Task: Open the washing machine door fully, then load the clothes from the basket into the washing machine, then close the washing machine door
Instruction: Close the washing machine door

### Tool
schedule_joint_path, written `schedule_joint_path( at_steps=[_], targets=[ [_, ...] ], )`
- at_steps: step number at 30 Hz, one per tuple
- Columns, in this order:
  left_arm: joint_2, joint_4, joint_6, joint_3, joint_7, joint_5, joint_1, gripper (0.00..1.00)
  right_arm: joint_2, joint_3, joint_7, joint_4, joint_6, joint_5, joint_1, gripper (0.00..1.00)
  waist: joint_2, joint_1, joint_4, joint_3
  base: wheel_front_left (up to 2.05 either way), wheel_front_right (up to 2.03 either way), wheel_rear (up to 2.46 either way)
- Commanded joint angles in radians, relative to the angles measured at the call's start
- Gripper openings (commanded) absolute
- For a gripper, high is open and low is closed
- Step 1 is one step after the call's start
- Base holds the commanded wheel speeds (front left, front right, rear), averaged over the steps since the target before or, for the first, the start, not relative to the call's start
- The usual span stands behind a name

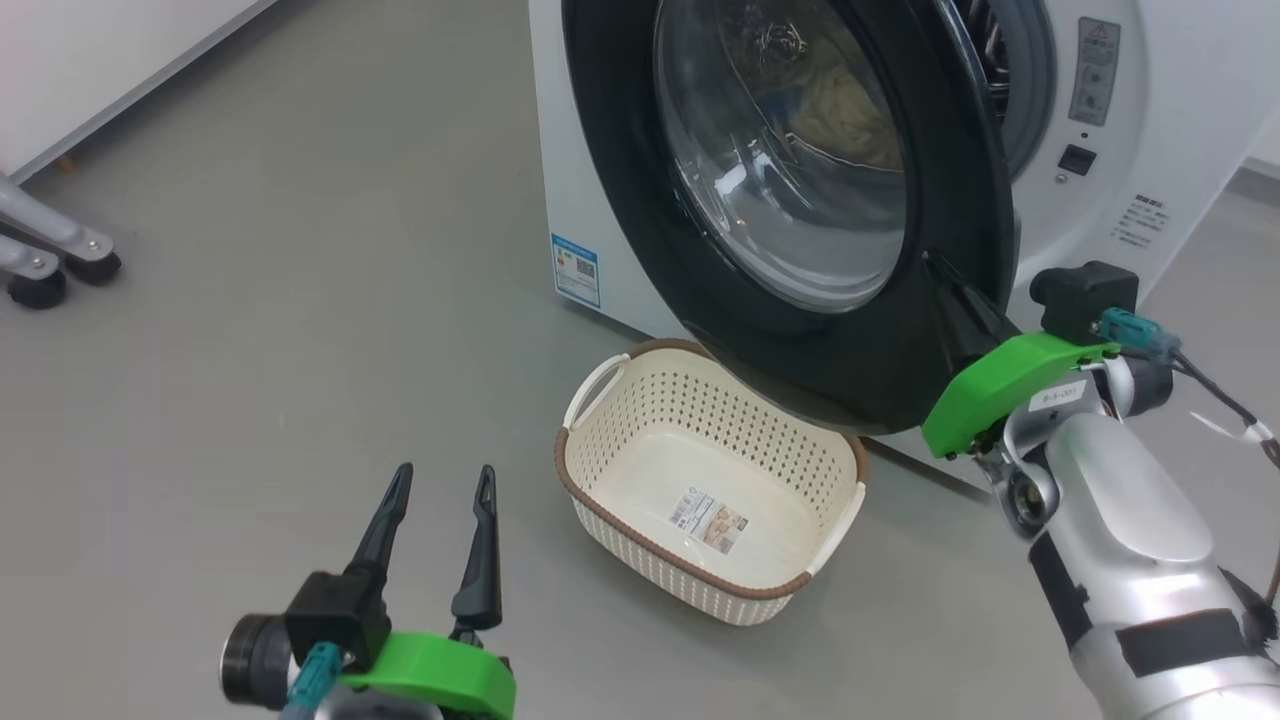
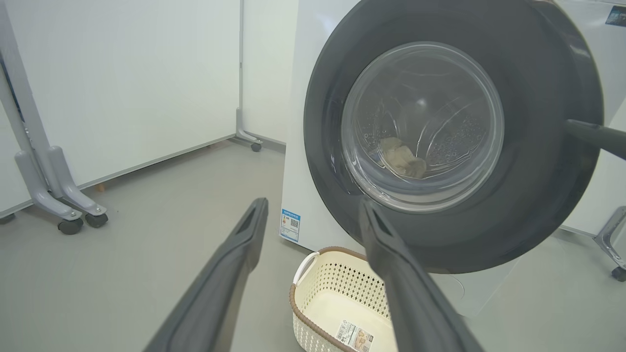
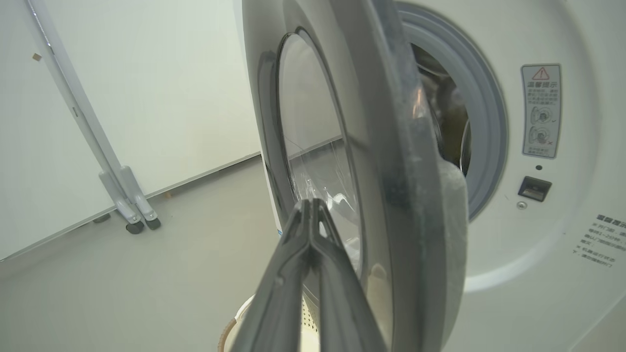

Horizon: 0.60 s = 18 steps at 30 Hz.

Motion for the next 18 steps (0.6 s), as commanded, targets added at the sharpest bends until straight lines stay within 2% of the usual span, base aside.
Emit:
schedule_joint_path(
  at_steps=[1, 9, 18],
  targets=[
    [0.01, -0.034, 0.003, 0.033, -0.008, -0.001, -0.053, 1.0, 0.003, 0.005, -0.012, -0.021, -0.003, -0.006, -0.063, 0.0, 0.0, 0.0001, 0.001, 0.003, 0.0, 0.0, 0.0],
    [0.008, -0.043, 0.012, 0.032, -0.021, -0.004, -0.048, 1.0, 0.003, -0.059, -0.024, 0.097, -0.003, -0.065, -0.126, 0.0, 0.0, 0.0001, 0.007, 0.023, 0.0, 0.0, 0.0],
    [0.0, -0.045, 0.022, 0.028, -0.037, -0.007, -0.046, 1.0, 0.003, -0.096, -0.028, 0.153, -0.003, -0.118, -0.169, 0.0, 0.0, 0.0001, 0.012, 0.043, 0.0, 0.0, 0.0]
  ],
)
